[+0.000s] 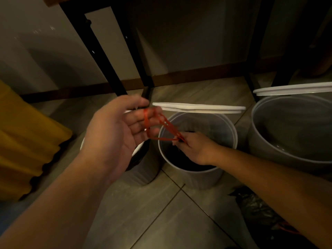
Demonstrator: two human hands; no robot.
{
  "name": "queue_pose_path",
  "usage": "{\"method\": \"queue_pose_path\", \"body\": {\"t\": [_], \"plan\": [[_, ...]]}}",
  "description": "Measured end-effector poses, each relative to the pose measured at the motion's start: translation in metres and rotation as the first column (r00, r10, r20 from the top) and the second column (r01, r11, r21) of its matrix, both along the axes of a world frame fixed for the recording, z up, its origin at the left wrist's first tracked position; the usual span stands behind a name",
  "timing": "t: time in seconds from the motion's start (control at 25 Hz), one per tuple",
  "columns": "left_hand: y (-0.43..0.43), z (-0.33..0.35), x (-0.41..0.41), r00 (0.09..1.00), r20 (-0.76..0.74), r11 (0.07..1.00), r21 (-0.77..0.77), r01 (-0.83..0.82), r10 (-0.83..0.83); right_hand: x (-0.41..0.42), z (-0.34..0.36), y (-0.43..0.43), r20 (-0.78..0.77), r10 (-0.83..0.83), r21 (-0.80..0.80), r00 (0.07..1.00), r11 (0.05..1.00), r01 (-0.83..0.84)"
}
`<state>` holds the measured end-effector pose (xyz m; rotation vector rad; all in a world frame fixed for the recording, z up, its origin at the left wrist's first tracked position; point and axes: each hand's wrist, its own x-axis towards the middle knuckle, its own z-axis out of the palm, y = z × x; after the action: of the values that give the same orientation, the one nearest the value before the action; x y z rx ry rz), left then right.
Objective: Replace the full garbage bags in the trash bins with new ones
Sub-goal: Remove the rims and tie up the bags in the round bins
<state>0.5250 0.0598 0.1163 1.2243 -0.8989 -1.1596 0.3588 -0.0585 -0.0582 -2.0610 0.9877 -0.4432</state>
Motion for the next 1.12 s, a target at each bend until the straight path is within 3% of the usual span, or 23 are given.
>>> {"method": "queue_pose_path", "body": {"t": [0.16, 0.32, 0.48, 0.6, 0.76, 0.84, 0.96, 1.12], "plan": [[0.006, -0.027, 0.007, 0.988, 0.147, 0.999, -0.028, -0.047, 0.050, -0.013, 0.025, 0.017, 0.154, 0.052, -0.098, 0.987, 0.994, -0.037], [0.018, -0.044, 0.018, 0.978, 0.204, 0.999, -0.028, -0.045, 0.050, -0.028, 0.042, 0.036, 0.338, -0.020, -0.052, 0.941, 0.998, 0.040], [0.030, -0.051, 0.039, 0.953, 0.260, 0.987, 0.008, -0.162, 0.155, -0.046, 0.046, 0.044, 0.329, -0.080, -0.074, 0.941, 0.991, 0.110], [0.033, -0.056, 0.046, 0.942, 0.317, 0.986, 0.085, -0.141, 0.108, -0.056, 0.055, 0.044, 0.342, -0.149, -0.032, 0.928, 0.985, 0.170], [0.035, -0.053, 0.065, 0.914, 0.402, 0.946, 0.277, -0.170, 0.046, -0.065, 0.068, 0.045, 0.289, -0.192, -0.161, 0.938, 0.956, 0.245], [0.035, -0.048, 0.072, 0.910, 0.412, 0.933, 0.306, -0.187, 0.048, -0.068, 0.072, 0.045, 0.312, -0.270, -0.062, 0.911, 0.951, 0.303], [0.030, -0.044, 0.065, 0.956, 0.274, 0.945, 0.273, -0.179, 0.102, -0.074, 0.078, 0.044, 0.446, -0.365, 0.213, 0.817, 0.930, 0.299], [0.019, -0.041, 0.025, 0.988, -0.135, 0.985, 0.161, -0.055, 0.077, -0.086, 0.083, 0.048, 0.584, -0.333, 0.243, 0.740, 0.942, 0.232]]}}
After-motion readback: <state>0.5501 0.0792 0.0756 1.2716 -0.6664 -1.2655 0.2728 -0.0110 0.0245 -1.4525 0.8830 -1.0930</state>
